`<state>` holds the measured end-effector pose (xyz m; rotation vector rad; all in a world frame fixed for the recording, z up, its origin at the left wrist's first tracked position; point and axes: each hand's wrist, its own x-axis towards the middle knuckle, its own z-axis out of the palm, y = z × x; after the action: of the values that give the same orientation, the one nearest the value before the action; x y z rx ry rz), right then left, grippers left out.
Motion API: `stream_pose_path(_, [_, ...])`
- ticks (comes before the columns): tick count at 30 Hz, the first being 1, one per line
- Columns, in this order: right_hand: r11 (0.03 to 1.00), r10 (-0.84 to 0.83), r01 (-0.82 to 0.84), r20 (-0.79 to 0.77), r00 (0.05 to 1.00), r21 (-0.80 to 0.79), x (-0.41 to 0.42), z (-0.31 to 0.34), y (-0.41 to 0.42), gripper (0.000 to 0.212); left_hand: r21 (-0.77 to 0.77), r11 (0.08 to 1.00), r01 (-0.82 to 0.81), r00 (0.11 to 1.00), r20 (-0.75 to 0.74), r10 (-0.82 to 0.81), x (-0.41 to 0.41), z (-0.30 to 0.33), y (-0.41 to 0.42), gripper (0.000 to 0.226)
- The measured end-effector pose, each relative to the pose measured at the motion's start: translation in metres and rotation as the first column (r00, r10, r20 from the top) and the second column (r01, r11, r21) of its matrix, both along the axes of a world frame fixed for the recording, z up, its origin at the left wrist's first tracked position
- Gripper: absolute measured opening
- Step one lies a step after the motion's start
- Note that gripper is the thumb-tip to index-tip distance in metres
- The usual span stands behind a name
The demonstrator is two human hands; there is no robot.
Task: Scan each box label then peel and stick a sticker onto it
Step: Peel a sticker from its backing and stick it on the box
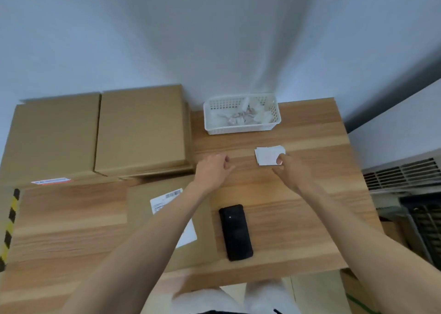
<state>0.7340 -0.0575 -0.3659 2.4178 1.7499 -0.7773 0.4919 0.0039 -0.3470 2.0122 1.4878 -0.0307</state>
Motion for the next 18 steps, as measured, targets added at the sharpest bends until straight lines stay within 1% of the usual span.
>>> stream_pose_path(3, [1.0,-0.003,0.002,-0.071,0.997,-0.022,0.037,-0.019,0.012,0.028,-0.064,0.998,0.013,1.0,-0.014,-0.013,0.052,-0.021,0.012,0.031])
stream_pose_path(5, [0.999,0.016,-0.019,-0.086,0.996,-0.03,0.054,-0.031,0.023,0.03,-0.086,0.996,0.002,1.0,-0.02,-0.004,0.079,-0.035,0.02,0.03])
stream_pose_path(7, [0.999,0.032,-0.036,-0.121,0.992,-0.029,0.066,-0.044,0.035,0.035,-0.102,0.995,-0.018,0.999,-0.029,0.015,0.097,-0.049,0.027,0.035])
stream_pose_path(12, [0.995,0.056,-0.071,-0.211,0.976,-0.065,0.082,-0.075,0.057,0.049,-0.16,0.986,-0.056,0.998,-0.051,0.048,0.123,-0.084,0.042,0.052])
stream_pose_path(16, [0.992,0.082,-0.101,-0.24,0.967,-0.071,0.084,-0.093,0.067,0.051,-0.155,0.987,-0.047,0.997,-0.064,0.037,0.134,-0.101,0.052,0.054])
stream_pose_path(18, [0.992,0.088,-0.107,-0.252,0.964,-0.062,0.086,-0.097,0.071,0.049,-0.161,0.986,-0.051,0.998,-0.052,0.043,0.137,-0.107,0.055,0.051])
